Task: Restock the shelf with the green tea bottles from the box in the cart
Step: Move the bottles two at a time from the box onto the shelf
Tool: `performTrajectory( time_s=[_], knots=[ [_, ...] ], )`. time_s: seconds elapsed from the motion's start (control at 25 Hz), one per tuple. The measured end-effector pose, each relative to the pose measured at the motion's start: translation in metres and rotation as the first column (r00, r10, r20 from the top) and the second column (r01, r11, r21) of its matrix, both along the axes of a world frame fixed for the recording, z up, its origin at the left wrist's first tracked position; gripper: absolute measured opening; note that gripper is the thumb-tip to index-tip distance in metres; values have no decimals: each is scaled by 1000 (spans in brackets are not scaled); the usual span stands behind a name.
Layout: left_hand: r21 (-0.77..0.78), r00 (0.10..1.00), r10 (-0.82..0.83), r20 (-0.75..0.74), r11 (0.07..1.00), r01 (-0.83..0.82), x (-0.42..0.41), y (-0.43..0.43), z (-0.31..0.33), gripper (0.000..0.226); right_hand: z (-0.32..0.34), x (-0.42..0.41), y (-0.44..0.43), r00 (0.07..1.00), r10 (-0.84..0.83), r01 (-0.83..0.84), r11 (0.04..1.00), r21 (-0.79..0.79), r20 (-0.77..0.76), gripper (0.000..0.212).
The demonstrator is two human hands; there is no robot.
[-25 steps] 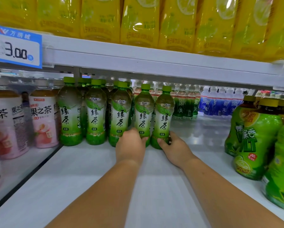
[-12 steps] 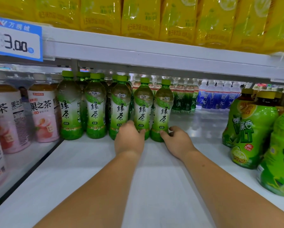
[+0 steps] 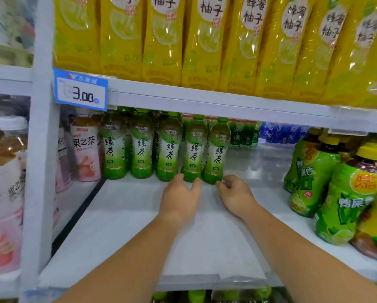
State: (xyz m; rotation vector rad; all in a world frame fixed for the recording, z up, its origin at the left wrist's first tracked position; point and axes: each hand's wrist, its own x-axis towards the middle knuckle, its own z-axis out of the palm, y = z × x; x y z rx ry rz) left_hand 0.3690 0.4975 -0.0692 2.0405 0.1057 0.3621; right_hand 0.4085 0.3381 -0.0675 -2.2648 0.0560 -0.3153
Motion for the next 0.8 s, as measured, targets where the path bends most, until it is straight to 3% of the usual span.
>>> performTrajectory(
  time_s=[0.16, 0.28, 0.44, 0.52, 0.64, 0.8],
  knots=[
    [-51, 983, -140, -122, 990, 135, -46, 14, 9, 50, 9, -46, 6, 999, 28, -19, 979, 202, -41, 42],
    [-64, 954, -182, -240, 983, 172, -85, 24, 23, 47, 25, -92, 10, 980, 49, 9, 957, 289, -194, 46],
    [-151, 893, -180, -412, 980, 128, -136, 30, 53, 49, 50, -154, 5, 908, 93, 26, 961, 276, -409, 45],
    [-125, 859, -160, -486, 986, 113, -167, 31, 74, 49, 64, -189, -1, 856, 106, 43, 961, 275, -506, 43],
    [-51, 797, -157, -583, 986, 157, -213, 34, 107, 50, 90, -239, -13, 808, 110, 38, 971, 237, -579, 45],
    [-63, 695, -229, -681, 965, 255, -274, 35, 148, 55, 133, -307, -32, 752, 109, 41, 976, 212, -650, 51]
  ],
)
